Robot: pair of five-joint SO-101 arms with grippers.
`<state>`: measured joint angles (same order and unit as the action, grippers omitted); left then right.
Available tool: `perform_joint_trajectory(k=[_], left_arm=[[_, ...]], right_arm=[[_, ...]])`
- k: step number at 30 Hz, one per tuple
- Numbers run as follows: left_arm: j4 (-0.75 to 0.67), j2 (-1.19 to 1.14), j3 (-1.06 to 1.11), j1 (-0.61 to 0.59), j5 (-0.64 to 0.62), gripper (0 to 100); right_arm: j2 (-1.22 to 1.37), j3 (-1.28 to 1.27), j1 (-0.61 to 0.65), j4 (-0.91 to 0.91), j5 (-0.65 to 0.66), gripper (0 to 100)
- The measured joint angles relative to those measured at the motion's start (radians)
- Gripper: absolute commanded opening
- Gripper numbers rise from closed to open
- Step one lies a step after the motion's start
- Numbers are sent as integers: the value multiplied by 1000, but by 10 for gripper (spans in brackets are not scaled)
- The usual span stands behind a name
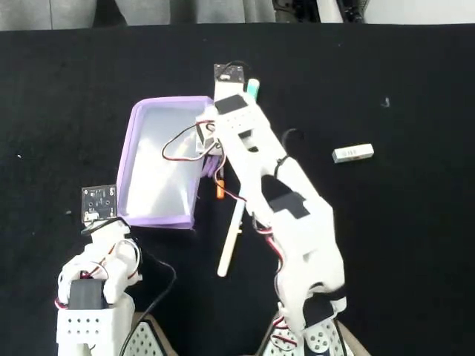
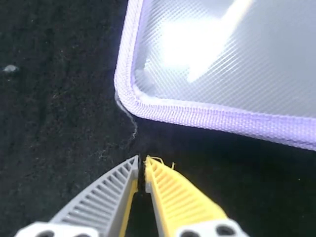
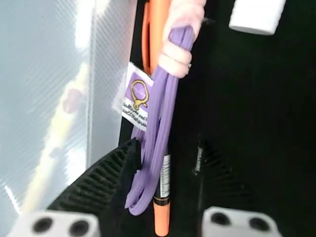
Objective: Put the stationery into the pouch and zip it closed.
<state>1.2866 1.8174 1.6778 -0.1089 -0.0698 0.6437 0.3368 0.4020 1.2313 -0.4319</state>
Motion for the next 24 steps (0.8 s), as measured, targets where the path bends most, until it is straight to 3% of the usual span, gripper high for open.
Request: perform_joint_trajectory(k=[4, 11, 20, 24], left_arm=[[0, 0, 0, 0, 0, 30], [0, 0, 0, 0, 0, 30], [0, 0, 0, 0, 0, 30], [0, 0, 0, 0, 0, 30]], right_arm=[[55, 97, 0, 80, 0, 7], [98, 207, 0, 166, 98, 11], [94, 307, 0, 296, 123, 11], [41, 356, 0, 353, 213, 11]])
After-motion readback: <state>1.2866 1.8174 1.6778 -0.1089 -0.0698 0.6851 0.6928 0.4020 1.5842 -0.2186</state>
